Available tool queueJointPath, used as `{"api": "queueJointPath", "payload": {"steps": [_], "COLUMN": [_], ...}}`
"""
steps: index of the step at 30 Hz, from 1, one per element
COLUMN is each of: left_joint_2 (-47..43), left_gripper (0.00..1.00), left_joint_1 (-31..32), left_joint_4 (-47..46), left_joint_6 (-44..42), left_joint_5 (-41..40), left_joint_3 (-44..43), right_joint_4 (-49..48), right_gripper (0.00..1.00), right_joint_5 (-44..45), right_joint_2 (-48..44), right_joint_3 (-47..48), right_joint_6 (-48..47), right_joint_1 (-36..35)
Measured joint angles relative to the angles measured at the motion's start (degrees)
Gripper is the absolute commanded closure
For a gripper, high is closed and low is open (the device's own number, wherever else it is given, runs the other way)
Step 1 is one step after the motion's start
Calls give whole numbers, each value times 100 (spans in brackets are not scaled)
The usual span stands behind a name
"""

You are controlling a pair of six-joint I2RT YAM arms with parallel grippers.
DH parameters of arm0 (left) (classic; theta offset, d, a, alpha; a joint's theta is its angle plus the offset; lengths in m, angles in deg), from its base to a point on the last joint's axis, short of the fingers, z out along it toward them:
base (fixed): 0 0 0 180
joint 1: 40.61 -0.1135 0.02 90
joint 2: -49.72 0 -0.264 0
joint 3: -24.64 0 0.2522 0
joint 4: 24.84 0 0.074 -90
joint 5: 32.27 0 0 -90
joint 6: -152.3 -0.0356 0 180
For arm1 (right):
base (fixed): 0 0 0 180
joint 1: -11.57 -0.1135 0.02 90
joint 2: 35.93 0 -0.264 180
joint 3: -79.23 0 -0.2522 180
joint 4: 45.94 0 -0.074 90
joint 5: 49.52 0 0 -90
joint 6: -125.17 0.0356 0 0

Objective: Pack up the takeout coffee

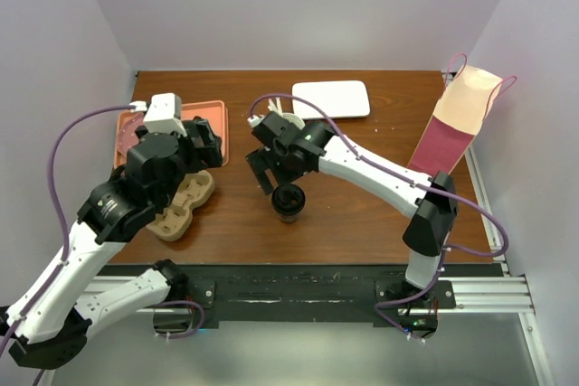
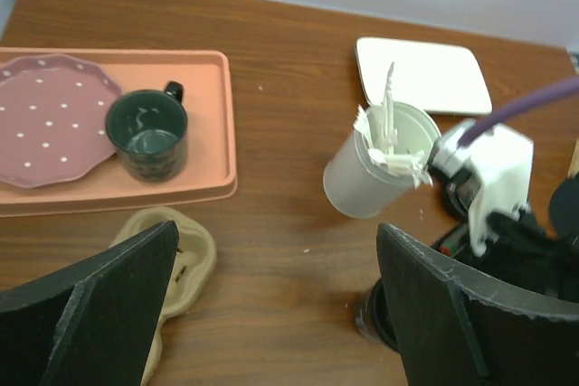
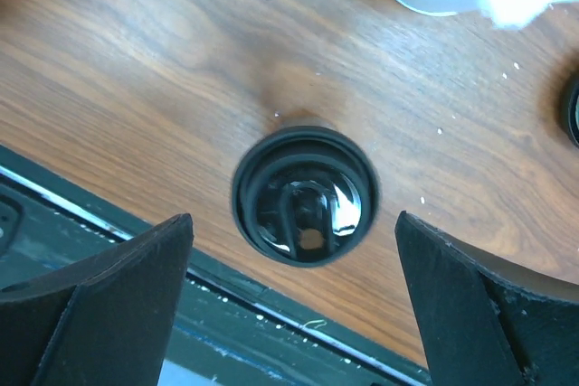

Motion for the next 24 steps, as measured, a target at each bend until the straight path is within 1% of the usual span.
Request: {"api": "queueJointPath", "payload": {"steps": [1, 3, 5, 7, 8, 10, 12, 13, 15, 18, 21, 24], "left_joint_2": [70, 168, 184, 98, 79, 111, 282, 382, 741, 1051, 1095, 1182], "left_gripper": [12, 15, 15, 14, 14, 17, 21, 21, 21, 21, 21, 21], "left_joint_1": [0, -2, -2, -2, -2, -7, -52, -94, -282, -542, -708, -763], "left_joint_4": [26, 24, -76, -210, -267, -350, -452, -498, -728, -1064, -1318, -1596], "left_joint_6": [7, 44, 81, 205, 291, 424, 514, 535, 590, 619, 691, 756], "left_joint_5": [120, 437, 815, 1241, 1462, 1884, 2465, 2699, 3414, 4164, 4741, 5112], "left_joint_3": [-31, -24, 114, 385, 520, 741, 929, 988, 1220, 1764, 2295, 2470], "right_joint_4": [24, 31, -31, -129, -186, -358, -503, -557, -732, -1005, -1239, -1366], "right_gripper": [6, 11, 15, 15, 14, 13, 11, 11, 12, 15, 16, 16], "right_joint_5": [-92, -262, -520, -804, -990, -1368, -1762, -1996, -2483, -3174, -3718, -4118], "right_joint_2": [-59, -201, -378, -584, -684, -894, -1099, -1202, -1388, -1526, -1528, -1521], "right_joint_3": [0, -9, -48, -162, -243, -483, -785, -966, -1403, -2076, -2636, -2988], "right_joint_6": [35, 94, 146, 177, 181, 173, 133, 114, 39, -68, -162, -278], "right_joint_1": [101, 422, 850, 1296, 1519, 1853, 2031, 2083, 2179, 2332, 2494, 2588]}}
